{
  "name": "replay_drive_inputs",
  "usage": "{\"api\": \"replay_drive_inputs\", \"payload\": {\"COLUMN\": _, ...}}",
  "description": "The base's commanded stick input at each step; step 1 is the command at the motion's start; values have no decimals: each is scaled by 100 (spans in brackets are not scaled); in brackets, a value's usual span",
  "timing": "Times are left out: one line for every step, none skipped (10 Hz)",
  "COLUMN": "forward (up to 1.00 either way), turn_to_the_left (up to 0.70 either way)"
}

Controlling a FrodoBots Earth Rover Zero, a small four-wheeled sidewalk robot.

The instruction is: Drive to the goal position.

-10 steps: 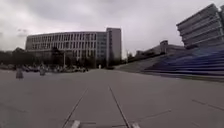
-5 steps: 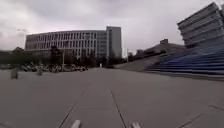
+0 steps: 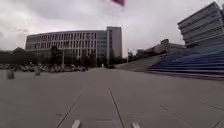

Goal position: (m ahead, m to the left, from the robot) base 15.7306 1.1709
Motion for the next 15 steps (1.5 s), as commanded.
{"api": "replay_drive_inputs", "payload": {"forward": 70, "turn_to_the_left": 0}}
{"api": "replay_drive_inputs", "payload": {"forward": 70, "turn_to_the_left": 0}}
{"api": "replay_drive_inputs", "payload": {"forward": 70, "turn_to_the_left": 0}}
{"api": "replay_drive_inputs", "payload": {"forward": 70, "turn_to_the_left": 0}}
{"api": "replay_drive_inputs", "payload": {"forward": 70, "turn_to_the_left": 0}}
{"api": "replay_drive_inputs", "payload": {"forward": 70, "turn_to_the_left": 0}}
{"api": "replay_drive_inputs", "payload": {"forward": 70, "turn_to_the_left": 0}}
{"api": "replay_drive_inputs", "payload": {"forward": 70, "turn_to_the_left": 0}}
{"api": "replay_drive_inputs", "payload": {"forward": 70, "turn_to_the_left": 0}}
{"api": "replay_drive_inputs", "payload": {"forward": 70, "turn_to_the_left": 0}}
{"api": "replay_drive_inputs", "payload": {"forward": 70, "turn_to_the_left": 0}}
{"api": "replay_drive_inputs", "payload": {"forward": 70, "turn_to_the_left": 0}}
{"api": "replay_drive_inputs", "payload": {"forward": 70, "turn_to_the_left": 0}}
{"api": "replay_drive_inputs", "payload": {"forward": 70, "turn_to_the_left": 0}}
{"api": "replay_drive_inputs", "payload": {"forward": 70, "turn_to_the_left": 0}}
